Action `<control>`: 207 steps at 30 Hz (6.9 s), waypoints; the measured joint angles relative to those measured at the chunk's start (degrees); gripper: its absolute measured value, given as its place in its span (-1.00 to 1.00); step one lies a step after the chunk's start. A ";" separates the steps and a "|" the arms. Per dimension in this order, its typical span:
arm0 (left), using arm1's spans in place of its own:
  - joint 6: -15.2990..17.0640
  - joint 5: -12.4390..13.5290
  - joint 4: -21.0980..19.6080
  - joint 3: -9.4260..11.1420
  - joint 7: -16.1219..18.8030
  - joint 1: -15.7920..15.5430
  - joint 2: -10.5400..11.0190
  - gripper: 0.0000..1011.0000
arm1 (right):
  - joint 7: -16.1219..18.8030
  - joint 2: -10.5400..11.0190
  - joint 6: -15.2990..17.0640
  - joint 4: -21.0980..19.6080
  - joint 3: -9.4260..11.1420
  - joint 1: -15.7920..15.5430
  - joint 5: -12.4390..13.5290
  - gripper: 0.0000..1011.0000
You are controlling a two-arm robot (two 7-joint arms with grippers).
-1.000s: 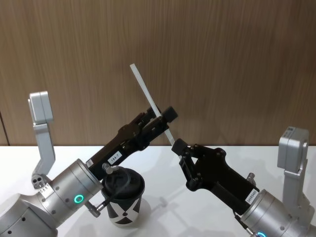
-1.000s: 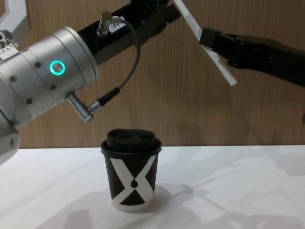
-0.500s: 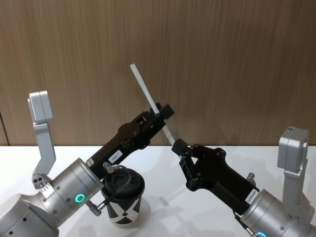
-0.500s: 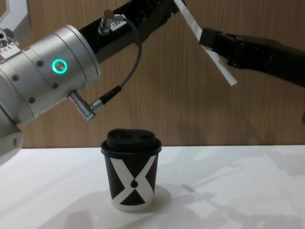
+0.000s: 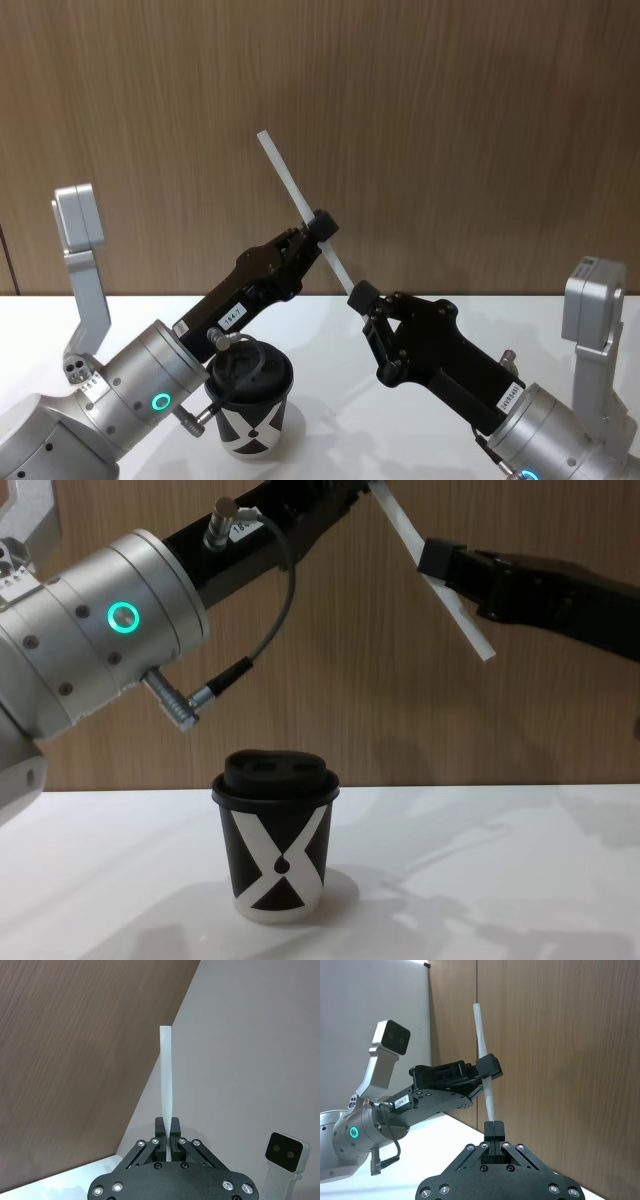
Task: Pick up the straw with one hand, pass it to the other hand, and insert it into the cup.
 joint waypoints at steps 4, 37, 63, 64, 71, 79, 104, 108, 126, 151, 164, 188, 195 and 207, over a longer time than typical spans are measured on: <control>-0.48 -0.02 -0.05 0.13 -0.04 0.03 0.08 -0.93 | 0.00 0.00 0.00 0.00 0.00 0.00 0.00 -1.00; -3.00 0.61 -1.64 0.72 1.99 0.47 2.80 -0.99 | 0.00 0.00 0.00 0.00 0.00 0.00 0.00 0.55; -2.63 9.07 -6.56 -1.18 11.47 3.01 10.82 -0.98 | 0.00 0.00 0.00 0.00 0.00 0.00 0.00 0.98; -2.60 9.30 -6.67 -1.24 11.68 3.09 10.99 -0.99 | 0.00 0.00 0.00 0.00 0.00 0.00 0.00 0.98; -2.55 10.81 -7.27 -1.81 12.86 3.74 11.95 -0.98 | 0.00 0.00 0.00 0.00 0.00 0.00 0.00 0.98; -3.01 11.65 -6.91 -2.25 13.03 4.06 11.95 -0.98 | 0.00 0.00 0.00 0.00 0.00 0.00 0.00 0.98; -3.97 12.46 -0.34 -1.69 10.48 1.77 8.28 -0.98 | 0.00 0.00 0.00 0.00 0.00 0.00 0.00 0.98; -3.95 12.89 0.57 -1.55 10.08 1.20 7.91 -0.98 | 0.00 0.00 0.00 0.00 0.00 0.00 0.00 0.98; -2.93 14.82 3.82 -0.72 8.47 -1.40 6.69 -0.98 | 0.00 0.00 0.01 0.00 0.00 0.00 0.00 0.98; -0.39 17.95 6.43 0.46 7.45 -3.40 6.05 -0.86 | -0.01 0.00 0.01 0.00 0.00 0.00 0.00 0.98; 0.17 18.35 5.73 0.69 7.18 -2.66 6.27 -0.07 | 0.00 0.00 0.01 0.00 0.00 0.00 0.00 0.98; -1.74 18.60 -5.09 -1.87 9.12 5.51 10.22 0.98 | -0.01 0.00 0.01 0.00 0.00 0.00 -0.01 0.98; -2.96 19.59 -7.54 -2.60 9.84 7.73 10.93 0.98 | 0.00 0.00 0.01 0.00 0.00 0.00 0.00 0.98; -4.00 20.48 -9.65 -3.19 10.47 9.66 11.52 0.98 | 0.00 0.00 0.01 0.00 0.00 0.00 0.00 0.98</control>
